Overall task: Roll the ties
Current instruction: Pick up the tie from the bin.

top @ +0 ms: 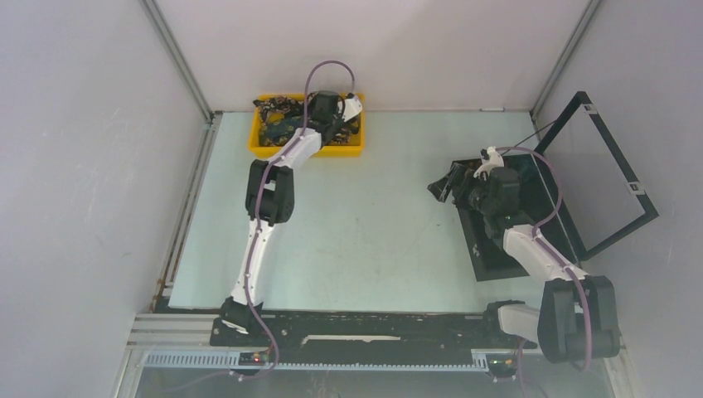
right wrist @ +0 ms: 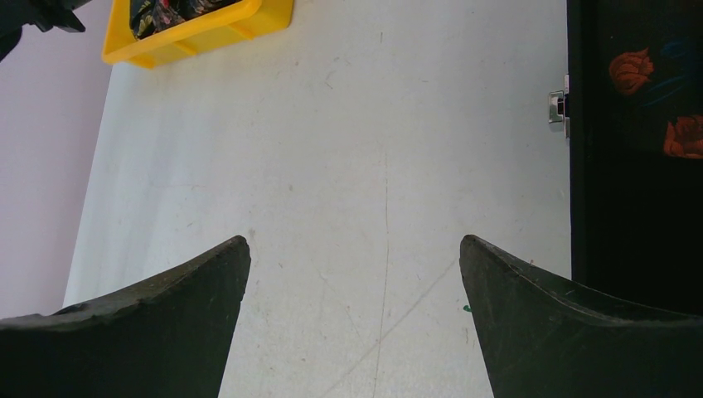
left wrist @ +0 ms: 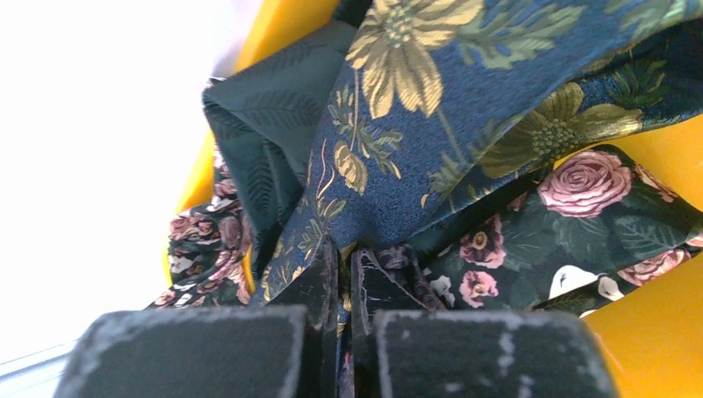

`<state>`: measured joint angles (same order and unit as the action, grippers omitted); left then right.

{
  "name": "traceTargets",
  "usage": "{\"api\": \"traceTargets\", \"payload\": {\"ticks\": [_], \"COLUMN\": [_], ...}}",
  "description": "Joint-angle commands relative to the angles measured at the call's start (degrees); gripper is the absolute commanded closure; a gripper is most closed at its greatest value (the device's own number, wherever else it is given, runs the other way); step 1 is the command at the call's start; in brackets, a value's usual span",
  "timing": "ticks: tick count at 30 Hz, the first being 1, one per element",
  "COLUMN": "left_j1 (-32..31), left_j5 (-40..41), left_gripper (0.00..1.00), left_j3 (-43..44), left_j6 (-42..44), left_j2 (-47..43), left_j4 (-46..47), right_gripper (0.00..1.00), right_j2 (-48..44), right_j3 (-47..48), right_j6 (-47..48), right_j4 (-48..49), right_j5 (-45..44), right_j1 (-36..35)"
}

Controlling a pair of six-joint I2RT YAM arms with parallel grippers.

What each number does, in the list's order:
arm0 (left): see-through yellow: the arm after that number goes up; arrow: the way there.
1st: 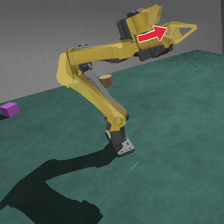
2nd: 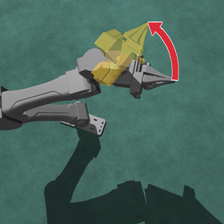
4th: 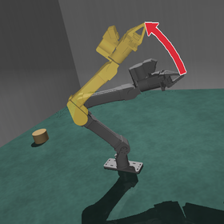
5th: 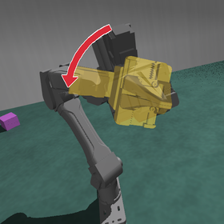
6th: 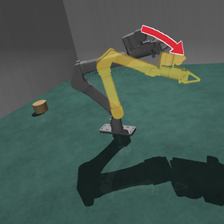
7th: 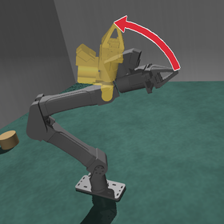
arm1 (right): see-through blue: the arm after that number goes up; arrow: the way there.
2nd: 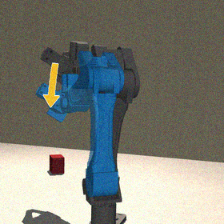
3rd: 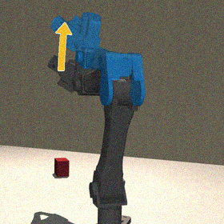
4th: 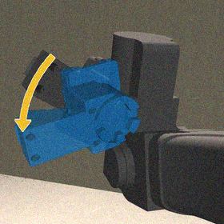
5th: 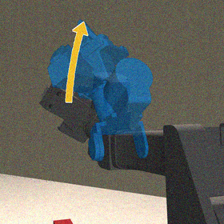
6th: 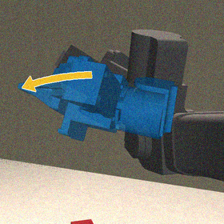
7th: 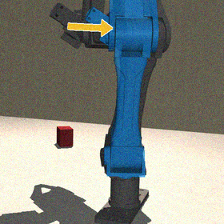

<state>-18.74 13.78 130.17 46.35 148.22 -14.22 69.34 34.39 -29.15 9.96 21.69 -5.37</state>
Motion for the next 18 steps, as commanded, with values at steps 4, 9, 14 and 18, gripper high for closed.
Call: {"api": "traceTargets", "payload": {"ticks": [4, 9, 14, 18], "left_j1": [-0.9, -2.0, -3.0, -4.0], "left_j5": [1.6, 5.2, 8.2, 9.9], "left_gripper": [1.0, 1.0, 1.0, 1.0], "left_j3": [4.6, 4.7, 3.2, 0.8], "left_j6": [-4.3, -4.3, -6.1, -8.3], "left_j2": [-10.9, -15.0, -20.3, -26.7], "left_j4": [3.9, 4.8, 5.3, 5.1], "right_gripper": [0.0, 0.0, 0.0, 0.0], "right_j2": [-0.3, -1.3, -2.3, -3.5], "right_j3": [2.9, 2.9, 2.9, 3.4], "right_j6": [-0.3, -0.3, 0.1, 0.7], "right_j4": [0.8, 0.7, 0.5, -0.6], "right_j5": [1.0, 1.4, 1.7, 1.5], "right_j1": [0.3, 0.2, -0.1, -0.3]}}
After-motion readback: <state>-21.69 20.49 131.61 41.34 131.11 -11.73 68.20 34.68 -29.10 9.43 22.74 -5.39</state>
